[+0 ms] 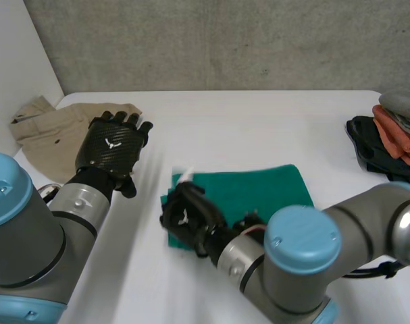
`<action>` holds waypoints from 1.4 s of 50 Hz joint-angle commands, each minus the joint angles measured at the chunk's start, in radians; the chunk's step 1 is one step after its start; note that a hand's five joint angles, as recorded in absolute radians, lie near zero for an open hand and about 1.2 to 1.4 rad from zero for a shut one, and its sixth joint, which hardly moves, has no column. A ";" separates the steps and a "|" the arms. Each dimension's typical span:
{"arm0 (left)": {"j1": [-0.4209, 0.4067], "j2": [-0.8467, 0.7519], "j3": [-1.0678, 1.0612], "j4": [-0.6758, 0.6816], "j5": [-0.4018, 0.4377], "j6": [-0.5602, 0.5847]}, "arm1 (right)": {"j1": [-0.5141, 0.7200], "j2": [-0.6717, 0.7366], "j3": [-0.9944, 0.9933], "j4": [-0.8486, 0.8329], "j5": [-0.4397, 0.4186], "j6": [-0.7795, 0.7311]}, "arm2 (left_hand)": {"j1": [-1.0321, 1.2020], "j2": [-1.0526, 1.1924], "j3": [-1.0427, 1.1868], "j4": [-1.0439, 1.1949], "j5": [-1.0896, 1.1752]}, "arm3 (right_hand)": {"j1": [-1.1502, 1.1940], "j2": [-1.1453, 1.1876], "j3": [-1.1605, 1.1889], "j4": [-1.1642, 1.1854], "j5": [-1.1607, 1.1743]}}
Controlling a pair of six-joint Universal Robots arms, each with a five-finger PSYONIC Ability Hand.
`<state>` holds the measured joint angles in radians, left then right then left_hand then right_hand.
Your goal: Fold the laundry.
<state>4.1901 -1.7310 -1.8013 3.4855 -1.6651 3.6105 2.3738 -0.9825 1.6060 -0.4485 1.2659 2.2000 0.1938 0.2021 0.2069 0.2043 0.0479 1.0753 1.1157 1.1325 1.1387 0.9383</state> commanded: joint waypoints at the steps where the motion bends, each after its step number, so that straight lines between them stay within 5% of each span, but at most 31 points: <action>1: -0.008 -0.018 0.026 0.010 0.002 0.000 | -0.013 -0.016 0.046 -0.006 0.024 0.019 | -0.019 -0.028 -0.032 -0.030 -0.048 | -0.607 -0.647 -0.664 -0.670 -0.644; 3: -0.025 -0.033 0.051 0.026 0.002 0.002 | -0.053 -0.086 0.063 0.011 0.068 0.101 | -0.019 -0.028 -0.032 -0.030 -0.048 | -0.901 -0.941 -0.958 -0.964 -0.938; 10: -0.102 -0.099 0.131 0.033 -0.002 0.005 | -0.257 -0.203 0.132 0.166 0.167 0.395 | -0.019 -0.028 -0.032 -0.030 -0.048 | -0.901 -0.941 -0.958 -0.964 -0.938; 17: -0.145 -0.145 0.165 0.032 -0.005 0.005 | -0.392 -0.197 0.195 0.300 0.168 0.411 | -0.019 -0.028 -0.032 -0.030 -0.048 | -0.901 -0.941 -0.958 -0.964 -0.938; 19: -0.147 -0.147 0.161 0.032 -0.005 0.004 | -0.426 -0.189 0.204 0.298 0.173 0.382 | -0.019 -0.028 -0.032 -0.030 -0.048 | -0.730 -0.771 -0.787 -0.794 -0.768; 24: -0.148 -0.147 0.146 0.029 -0.005 0.004 | -0.482 -0.166 0.193 0.294 0.205 0.235 | -0.019 -0.028 -0.032 -0.030 -0.048 | 0.231 0.191 0.174 0.168 0.194; 27: -0.148 -0.134 0.129 0.027 -0.007 0.004 | -0.482 -0.170 0.172 0.268 0.251 0.210 | -0.019 -0.028 -0.032 -0.030 -0.048 | 0.321 0.281 0.264 0.258 0.283; 31: -0.145 -0.113 0.108 0.027 -0.007 0.005 | -0.418 -0.189 0.124 0.159 0.309 0.184 | -0.019 -0.028 -0.032 -0.030 -0.048 | 0.321 0.281 0.264 0.258 0.283; 37: -0.130 -0.044 0.074 0.027 -0.007 0.005 | -0.145 -0.188 0.039 0.091 0.309 0.132 | -0.019 -0.028 -0.032 -0.030 -0.048 | 0.321 0.281 0.264 0.258 0.283; 46: -0.064 -0.007 0.030 0.029 -0.005 0.002 | 0.068 -0.024 0.045 0.047 0.152 -0.043 | -0.019 -0.028 -0.032 -0.030 -0.048 | 0.321 0.281 0.264 0.258 0.283; 48: -0.058 -0.009 0.025 0.030 -0.005 0.002 | 0.061 -0.016 0.052 0.044 0.150 -0.028 | -0.019 -0.028 -0.032 -0.030 -0.048 | -0.415 -0.455 -0.472 -0.479 -0.453; 51: -0.054 -0.010 0.029 0.032 -0.005 0.002 | 0.048 -0.047 0.071 0.033 0.153 0.079 | -0.019 -0.028 -0.032 -0.030 -0.048 | -0.901 -0.941 -0.958 -0.964 -0.938; 56: -0.062 -0.015 0.063 0.033 -0.005 -0.010 | -0.106 -0.252 0.097 0.057 0.167 0.370 | -0.019 -0.028 -0.032 -0.030 -0.048 | -0.901 -0.941 -0.958 -0.964 -0.938; 62: -0.099 -0.067 0.161 0.026 -0.004 -0.136 | -0.269 -0.334 0.103 0.199 0.127 0.718 | -0.013 -0.021 -0.026 -0.023 -0.041 | -0.901 -0.941 -0.958 -0.964 -0.938; 70: -0.217 -0.226 0.310 -0.093 -0.005 -0.340 | -0.341 -0.294 -0.004 0.459 0.027 0.827 | 0.005 -0.003 -0.008 -0.005 -0.024 | -0.901 -0.941 -0.958 -0.964 -0.938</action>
<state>4.0582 -1.8318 -1.6035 3.4974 -1.6680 3.4275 2.0792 -1.3227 1.6876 -0.1794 1.3710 2.9577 0.1938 0.2021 0.2069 0.2044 0.0479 0.2278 0.2148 0.2061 0.2083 0.0441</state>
